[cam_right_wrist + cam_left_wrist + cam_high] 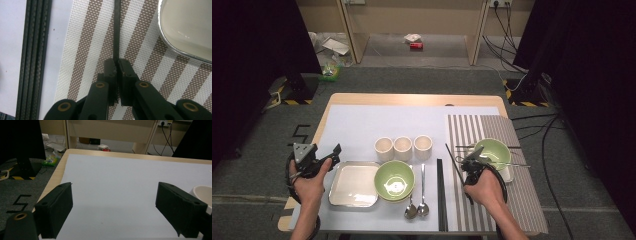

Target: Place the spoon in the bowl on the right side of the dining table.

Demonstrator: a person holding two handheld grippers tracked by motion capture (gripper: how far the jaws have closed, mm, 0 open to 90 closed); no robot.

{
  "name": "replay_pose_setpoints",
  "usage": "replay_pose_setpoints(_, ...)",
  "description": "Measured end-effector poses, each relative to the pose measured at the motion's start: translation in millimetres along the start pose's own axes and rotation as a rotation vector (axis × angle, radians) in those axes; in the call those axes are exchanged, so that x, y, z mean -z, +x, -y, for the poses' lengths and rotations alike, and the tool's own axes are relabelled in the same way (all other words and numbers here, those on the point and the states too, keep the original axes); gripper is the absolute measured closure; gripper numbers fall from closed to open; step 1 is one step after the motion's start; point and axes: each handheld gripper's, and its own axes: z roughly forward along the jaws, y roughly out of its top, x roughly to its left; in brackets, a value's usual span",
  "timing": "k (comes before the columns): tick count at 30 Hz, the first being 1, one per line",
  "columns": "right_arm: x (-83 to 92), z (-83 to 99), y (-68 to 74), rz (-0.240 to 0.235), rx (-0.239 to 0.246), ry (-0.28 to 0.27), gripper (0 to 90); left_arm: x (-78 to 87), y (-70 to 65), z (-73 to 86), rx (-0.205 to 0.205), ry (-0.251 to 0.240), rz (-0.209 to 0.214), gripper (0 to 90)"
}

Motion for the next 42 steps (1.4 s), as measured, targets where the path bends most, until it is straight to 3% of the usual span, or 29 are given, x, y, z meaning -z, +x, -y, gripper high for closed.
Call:
replay_pose_setpoints(11,5.1,2.4,-0.6,-0.009,0.077,-0.032,86.2,-0.2,-0.4,0.5,-0.003,0.003,0.0,13.3)
replay_pose_setpoints(13,6.7,2.6,-2.0,-0.024,0.115,-0.036,86.2,-0.1,-0.4,0.5,-0.003,0.003,-0.001,13.3)
replay_pose_setpoints(26,14.1,3.2,-6.4,-0.046,0.239,-0.062,86.2,0.2,0.0,0.2,-0.003,0.001,-0.003,13.5)
replay_pose_setpoints(35,19.9,5.3,-12.0,-0.076,0.251,-0.079,86.2,0.4,0.0,0.3,-0.006,0.004,-0.004,13.5)
replay_pose_setpoints(42,26.6,6.3,-19.3,-0.084,0.222,-0.105,86.2,-0.7,-0.9,0.7,-0.007,0.005,-0.002,13.6)
